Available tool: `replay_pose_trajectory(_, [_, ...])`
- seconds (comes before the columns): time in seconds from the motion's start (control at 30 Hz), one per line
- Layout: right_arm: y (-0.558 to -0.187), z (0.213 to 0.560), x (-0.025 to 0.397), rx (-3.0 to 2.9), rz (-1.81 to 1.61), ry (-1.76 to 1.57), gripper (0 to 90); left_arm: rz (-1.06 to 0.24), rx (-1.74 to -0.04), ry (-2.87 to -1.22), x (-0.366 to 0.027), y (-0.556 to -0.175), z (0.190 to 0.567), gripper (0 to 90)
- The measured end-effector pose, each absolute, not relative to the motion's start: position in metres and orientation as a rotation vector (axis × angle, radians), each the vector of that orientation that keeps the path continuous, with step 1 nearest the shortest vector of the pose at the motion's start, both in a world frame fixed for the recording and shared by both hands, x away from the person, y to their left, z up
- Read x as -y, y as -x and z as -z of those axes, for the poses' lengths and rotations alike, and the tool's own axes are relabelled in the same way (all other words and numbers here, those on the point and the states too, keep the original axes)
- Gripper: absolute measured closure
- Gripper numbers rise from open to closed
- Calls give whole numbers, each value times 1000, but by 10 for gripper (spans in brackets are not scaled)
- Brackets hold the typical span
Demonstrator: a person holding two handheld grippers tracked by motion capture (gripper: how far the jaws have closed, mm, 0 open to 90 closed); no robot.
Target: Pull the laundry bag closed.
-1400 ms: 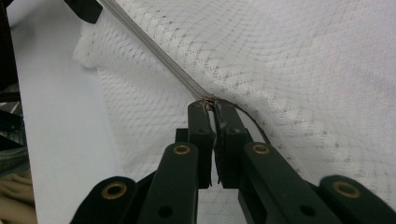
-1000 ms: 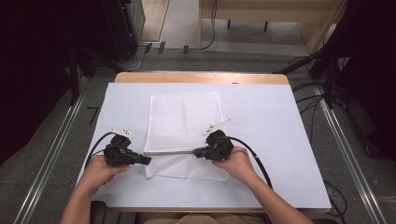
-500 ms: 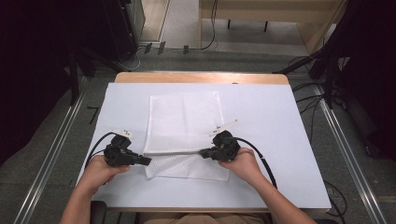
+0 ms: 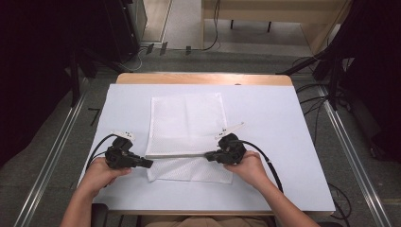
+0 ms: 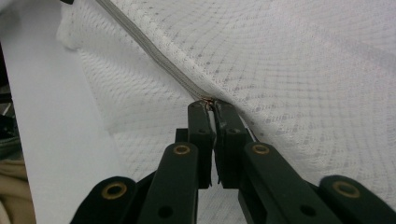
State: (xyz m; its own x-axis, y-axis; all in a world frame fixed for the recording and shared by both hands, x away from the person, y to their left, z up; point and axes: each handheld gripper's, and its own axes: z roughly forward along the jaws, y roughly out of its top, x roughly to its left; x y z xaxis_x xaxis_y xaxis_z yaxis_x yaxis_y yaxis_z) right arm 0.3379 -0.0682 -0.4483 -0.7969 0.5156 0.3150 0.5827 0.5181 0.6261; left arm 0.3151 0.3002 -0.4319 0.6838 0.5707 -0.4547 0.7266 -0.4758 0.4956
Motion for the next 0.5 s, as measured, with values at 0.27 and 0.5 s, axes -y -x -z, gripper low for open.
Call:
replay_pose_trajectory(0.27, [-339,449,71,2651,1139,983,883,290,-1001,-2205,-302,-314,432,881])
replay_pose_trajectory(0.5, [-340,449,79,2651,1133,1002,883,300,-998,-2208,-303,-315,432,882])
